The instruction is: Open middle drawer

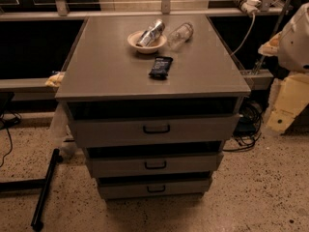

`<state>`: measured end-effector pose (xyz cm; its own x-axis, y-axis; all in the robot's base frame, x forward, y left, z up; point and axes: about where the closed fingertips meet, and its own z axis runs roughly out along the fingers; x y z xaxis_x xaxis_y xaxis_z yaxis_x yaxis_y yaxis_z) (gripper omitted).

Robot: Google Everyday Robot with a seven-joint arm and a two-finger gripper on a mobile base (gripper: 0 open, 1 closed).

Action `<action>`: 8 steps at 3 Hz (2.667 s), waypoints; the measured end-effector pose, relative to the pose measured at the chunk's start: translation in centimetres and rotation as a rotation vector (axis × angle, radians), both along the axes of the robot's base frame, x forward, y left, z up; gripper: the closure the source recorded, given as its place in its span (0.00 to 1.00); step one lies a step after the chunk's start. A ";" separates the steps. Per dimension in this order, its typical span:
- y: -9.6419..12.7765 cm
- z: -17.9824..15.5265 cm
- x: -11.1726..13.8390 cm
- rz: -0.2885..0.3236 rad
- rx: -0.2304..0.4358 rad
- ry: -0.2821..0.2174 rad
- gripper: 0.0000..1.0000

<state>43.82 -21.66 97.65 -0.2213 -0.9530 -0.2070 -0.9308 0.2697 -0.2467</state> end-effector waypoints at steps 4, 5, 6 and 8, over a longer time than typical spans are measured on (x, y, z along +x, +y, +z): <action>2.6 -12.6 0.4 0.031 0.120 0.027 0.00; 4.5 -21.3 1.2 0.046 0.204 0.091 0.00; 4.5 -21.1 1.1 0.047 0.203 0.090 0.00; 3.6 -29.4 1.3 0.055 0.212 0.007 0.00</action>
Offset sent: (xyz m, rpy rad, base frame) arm -0.0009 0.0038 -0.0315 0.0311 0.0022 -0.0024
